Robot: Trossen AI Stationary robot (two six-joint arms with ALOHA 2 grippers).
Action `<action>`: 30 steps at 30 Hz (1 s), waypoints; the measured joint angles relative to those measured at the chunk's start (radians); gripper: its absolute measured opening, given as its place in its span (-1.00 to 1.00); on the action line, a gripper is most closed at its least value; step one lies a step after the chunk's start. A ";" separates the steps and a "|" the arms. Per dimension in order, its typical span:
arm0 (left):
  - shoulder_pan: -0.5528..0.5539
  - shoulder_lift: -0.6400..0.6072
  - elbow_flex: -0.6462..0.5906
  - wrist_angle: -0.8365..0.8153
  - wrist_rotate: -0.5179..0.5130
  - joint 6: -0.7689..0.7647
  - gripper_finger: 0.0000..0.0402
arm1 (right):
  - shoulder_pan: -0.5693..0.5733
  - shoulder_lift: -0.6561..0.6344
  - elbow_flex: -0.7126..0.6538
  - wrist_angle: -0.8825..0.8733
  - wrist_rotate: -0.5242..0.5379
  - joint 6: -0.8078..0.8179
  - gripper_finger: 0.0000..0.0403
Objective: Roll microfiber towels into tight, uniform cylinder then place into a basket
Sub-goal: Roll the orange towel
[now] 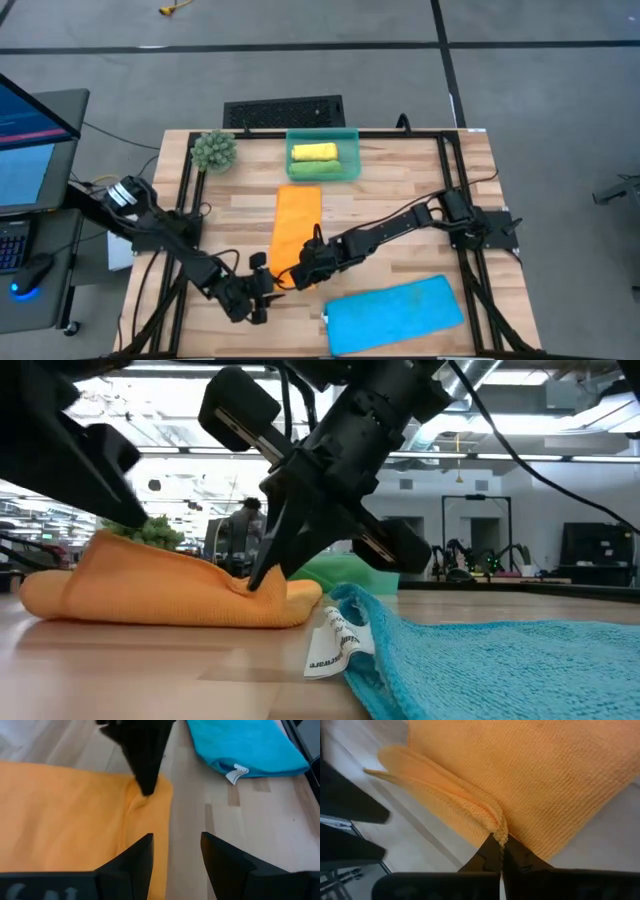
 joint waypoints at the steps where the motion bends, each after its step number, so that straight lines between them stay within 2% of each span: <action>1: 0.012 0.009 0.000 0.023 0.013 0.019 -0.22 | -0.001 0.000 0.000 0.000 -0.004 0.001 -0.92; 8: 0.111 0.078 0.000 0.036 0.133 0.073 -0.22 | 0.009 0.000 0.000 0.007 -0.022 -0.016 -0.95; 12: 0.147 0.128 0.000 0.054 0.229 0.074 -0.22 | 0.019 0.000 0.000 0.005 -0.013 -0.063 -0.88; 18: 0.150 0.151 0.002 0.072 0.224 0.075 -0.22 | 0.023 0.000 0.000 0.009 0.008 -0.094 -0.76; 26: 0.150 0.151 0.002 0.066 0.240 0.068 -0.22 | 0.027 -0.018 0.000 -0.012 0.033 -0.149 -0.76; 30: 0.150 0.151 0.002 0.065 0.245 0.057 -0.22 | 0.031 -0.070 0.001 -0.101 0.071 -0.174 -0.76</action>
